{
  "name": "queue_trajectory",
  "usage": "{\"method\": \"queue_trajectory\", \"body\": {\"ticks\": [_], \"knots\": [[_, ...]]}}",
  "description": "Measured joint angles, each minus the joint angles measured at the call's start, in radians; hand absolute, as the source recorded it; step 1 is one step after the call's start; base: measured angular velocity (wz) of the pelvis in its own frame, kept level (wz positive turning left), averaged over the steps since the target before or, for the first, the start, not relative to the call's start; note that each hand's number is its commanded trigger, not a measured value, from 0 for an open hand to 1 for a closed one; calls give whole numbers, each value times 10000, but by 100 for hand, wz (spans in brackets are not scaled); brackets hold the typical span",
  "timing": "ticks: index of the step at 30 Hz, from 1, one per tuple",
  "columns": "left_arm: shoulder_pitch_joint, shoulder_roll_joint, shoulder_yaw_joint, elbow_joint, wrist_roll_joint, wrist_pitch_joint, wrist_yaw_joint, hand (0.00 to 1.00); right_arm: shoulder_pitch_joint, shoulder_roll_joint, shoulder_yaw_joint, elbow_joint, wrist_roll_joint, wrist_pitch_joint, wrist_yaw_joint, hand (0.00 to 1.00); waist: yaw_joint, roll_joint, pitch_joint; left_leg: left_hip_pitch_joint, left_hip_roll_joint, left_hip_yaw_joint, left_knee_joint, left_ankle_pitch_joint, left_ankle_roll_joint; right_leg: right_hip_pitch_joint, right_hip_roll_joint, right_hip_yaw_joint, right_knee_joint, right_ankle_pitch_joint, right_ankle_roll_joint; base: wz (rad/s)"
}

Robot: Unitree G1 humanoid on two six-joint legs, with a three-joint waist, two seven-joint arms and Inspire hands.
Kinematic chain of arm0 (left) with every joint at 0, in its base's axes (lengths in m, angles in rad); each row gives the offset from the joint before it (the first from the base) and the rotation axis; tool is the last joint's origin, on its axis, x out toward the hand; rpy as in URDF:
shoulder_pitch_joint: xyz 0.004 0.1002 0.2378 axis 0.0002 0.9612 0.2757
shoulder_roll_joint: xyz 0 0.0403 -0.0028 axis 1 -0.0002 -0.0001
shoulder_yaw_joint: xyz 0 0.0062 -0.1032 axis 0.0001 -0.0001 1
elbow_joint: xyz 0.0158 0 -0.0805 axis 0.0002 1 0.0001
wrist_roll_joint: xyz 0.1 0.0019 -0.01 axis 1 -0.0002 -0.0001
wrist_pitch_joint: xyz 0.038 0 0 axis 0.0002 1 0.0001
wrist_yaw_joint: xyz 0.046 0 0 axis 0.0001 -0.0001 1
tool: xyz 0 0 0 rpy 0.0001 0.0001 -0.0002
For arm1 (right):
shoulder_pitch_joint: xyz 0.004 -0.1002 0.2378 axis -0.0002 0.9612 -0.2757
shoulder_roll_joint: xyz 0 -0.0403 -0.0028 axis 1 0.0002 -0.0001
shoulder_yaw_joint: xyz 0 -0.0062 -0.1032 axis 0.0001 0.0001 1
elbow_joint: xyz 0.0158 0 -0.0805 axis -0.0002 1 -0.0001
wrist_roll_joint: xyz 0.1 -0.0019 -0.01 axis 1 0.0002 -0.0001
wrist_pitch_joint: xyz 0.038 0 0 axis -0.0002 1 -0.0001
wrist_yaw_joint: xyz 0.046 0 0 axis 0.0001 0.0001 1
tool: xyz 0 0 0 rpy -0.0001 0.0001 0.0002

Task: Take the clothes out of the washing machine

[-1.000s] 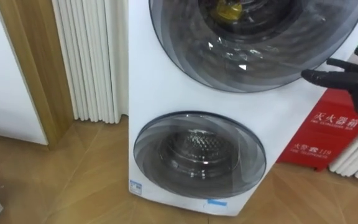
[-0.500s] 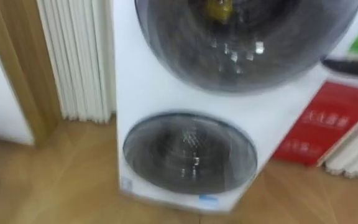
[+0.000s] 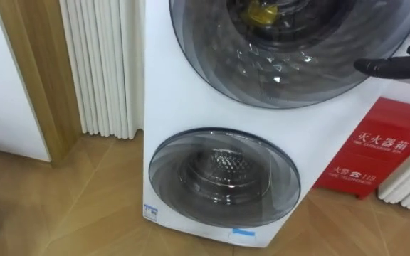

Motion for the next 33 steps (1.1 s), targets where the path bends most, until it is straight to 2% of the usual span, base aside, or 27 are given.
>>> {"method": "queue_trajectory", "body": {"ticks": [8,13,16,20,24,33], "knots": [[169,-5,-68,17,5,-60,0,0,-74,0,-57,-1285,-717,-2,99,0,-174,-44,-58,-147,-53,-49,193,5,8,-43,-49,-35,19,-95,-37,3],[105,16,-162,10,-16,-133,14,0,-185,0,-16,-1328,-716,-6,71,0,-198,-28,-48,-2,-46,-27,186,5,9,-11,-75,-14,178,-103,-21,-1],[-39,12,-339,21,-9,-135,15,0,-183,2,-3,-1554,-706,-7,67,0,-209,29,-9,-38,-47,-14,183,3,12,-24,-74,7,179,-103,-21,-1],[-166,38,-335,174,23,-123,11,0,-183,3,4,-2217,-721,12,7,0,-220,132,-19,-50,-41,-2,141,1,14,-43,-58,40,182,-104,-23,-2],[-150,53,-339,174,10,-30,11,0,-184,2,301,-2489,-719,18,-238,0,-34,145,-37,60,-31,162,103,1,14,-73,-37,268,233,-103,-25,-15],[-233,60,-536,178,-8,98,13,0,-184,2,653,-2706,-934,142,-477,0,55,109,-62,75,-20,237,74,4,17,-217,-6,484,350,-111,-39,-7]]}}
